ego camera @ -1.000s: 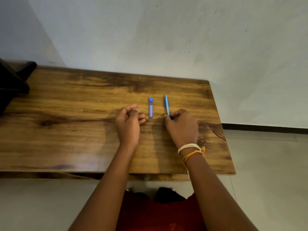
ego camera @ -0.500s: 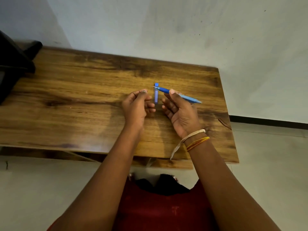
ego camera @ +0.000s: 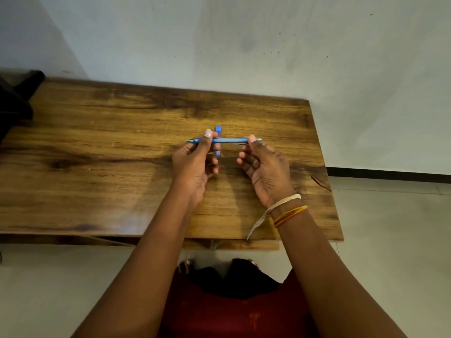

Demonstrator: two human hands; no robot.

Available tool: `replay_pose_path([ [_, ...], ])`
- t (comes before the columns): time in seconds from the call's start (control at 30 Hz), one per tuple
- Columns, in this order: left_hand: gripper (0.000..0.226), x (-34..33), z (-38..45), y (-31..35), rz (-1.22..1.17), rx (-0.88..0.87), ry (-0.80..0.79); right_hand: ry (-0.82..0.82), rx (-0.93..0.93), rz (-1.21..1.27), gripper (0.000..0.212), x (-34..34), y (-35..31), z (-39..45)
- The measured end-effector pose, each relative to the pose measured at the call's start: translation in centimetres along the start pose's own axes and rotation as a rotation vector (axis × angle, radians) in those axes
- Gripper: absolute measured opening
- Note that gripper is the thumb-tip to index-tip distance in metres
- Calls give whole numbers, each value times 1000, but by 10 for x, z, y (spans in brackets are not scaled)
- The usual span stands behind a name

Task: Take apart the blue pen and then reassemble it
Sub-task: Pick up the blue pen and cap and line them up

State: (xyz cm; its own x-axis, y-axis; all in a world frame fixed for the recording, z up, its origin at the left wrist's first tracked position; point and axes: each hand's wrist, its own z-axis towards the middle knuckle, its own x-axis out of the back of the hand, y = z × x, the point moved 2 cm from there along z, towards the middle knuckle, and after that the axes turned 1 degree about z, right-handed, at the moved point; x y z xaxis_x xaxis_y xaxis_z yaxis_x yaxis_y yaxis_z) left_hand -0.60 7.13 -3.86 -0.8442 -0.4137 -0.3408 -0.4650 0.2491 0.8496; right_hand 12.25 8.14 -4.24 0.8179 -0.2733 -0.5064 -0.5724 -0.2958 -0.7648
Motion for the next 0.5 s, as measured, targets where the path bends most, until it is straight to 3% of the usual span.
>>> replay_pose_path([
  [0.2,18,1,1,0,-72,-4,53,4,54,57,5,-2,-3,-3],
  [0.5,13,-10,-3,-8,-52,35,-13,-76,61,-47,7,-3,2,-2],
])
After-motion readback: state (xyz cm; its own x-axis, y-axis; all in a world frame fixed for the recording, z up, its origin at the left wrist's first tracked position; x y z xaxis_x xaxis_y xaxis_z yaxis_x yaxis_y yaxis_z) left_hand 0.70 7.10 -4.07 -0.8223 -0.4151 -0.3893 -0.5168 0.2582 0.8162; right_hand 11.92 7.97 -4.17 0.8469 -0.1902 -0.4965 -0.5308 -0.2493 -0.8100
